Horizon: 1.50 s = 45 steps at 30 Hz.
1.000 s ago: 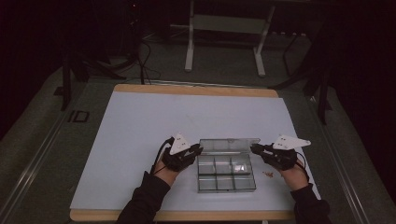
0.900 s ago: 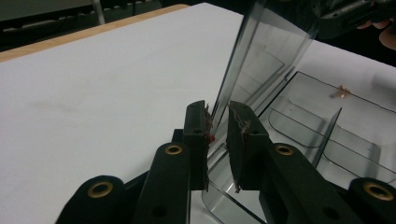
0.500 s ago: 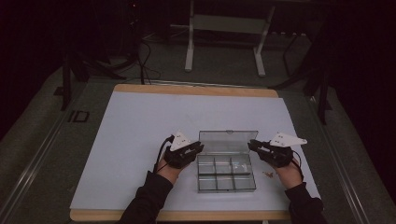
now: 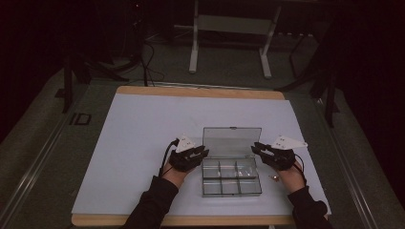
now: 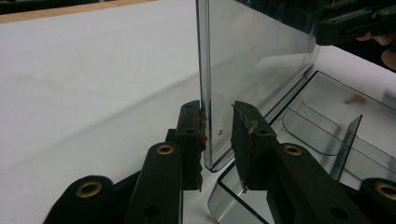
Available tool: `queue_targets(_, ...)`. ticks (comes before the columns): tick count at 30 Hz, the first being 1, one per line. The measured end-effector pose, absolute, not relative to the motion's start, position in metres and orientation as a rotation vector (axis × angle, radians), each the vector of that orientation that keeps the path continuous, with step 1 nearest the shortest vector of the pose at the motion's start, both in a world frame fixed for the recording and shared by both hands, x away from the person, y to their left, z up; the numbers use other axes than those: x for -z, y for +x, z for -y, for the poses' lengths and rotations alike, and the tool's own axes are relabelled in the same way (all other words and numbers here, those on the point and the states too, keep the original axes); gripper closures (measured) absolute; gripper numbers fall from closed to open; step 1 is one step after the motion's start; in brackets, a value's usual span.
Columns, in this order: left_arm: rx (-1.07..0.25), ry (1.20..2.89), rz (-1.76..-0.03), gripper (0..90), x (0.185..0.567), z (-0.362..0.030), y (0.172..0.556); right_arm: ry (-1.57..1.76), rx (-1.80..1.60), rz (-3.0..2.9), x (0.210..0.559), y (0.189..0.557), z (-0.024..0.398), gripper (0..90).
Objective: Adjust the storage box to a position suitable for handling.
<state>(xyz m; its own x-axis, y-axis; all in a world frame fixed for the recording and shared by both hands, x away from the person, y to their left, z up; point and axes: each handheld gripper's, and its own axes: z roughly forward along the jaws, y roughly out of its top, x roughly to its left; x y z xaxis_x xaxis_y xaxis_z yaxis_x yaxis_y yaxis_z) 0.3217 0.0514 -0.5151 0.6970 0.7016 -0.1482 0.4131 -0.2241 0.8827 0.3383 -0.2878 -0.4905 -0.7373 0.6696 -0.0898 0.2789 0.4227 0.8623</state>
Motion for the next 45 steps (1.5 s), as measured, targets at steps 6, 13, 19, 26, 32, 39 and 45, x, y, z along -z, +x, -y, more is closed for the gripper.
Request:
queue_targets(6,-0.351,1.857,-0.884,69.9,0.517,-0.049,0.322,0.829,-1.214,-2.286,0.5,0.341,0.283,69.3)
queue_targets(13,-0.324,1.845,-0.912,68.1,0.52,-0.049,0.326,0.881,-1.211,-2.295,0.501,0.344,0.282,67.8)
queue_targets(19,-0.315,1.852,-0.934,66.6,0.522,-0.047,0.328,0.905,-1.19,-2.299,0.502,0.344,0.28,65.2)
queue_targets(26,-0.307,1.857,-0.968,63.1,0.525,-0.044,0.33,0.957,-1.173,-2.33,0.504,0.347,0.279,61.1)
queue_targets(32,-0.272,1.847,-0.997,62.1,0.526,-0.044,0.334,1.011,-1.188,-2.36,0.504,0.352,0.281,60.6)
queue_targets(39,-0.262,1.86,-1.013,60.0,0.525,-0.044,0.336,1.047,-1.147,-2.383,0.5,0.356,0.278,59.1)
queue_targets(45,-0.264,1.868,-1.016,58.4,0.524,-0.044,0.337,1.104,-1.118,-2.404,0.497,0.358,0.276,59.2)
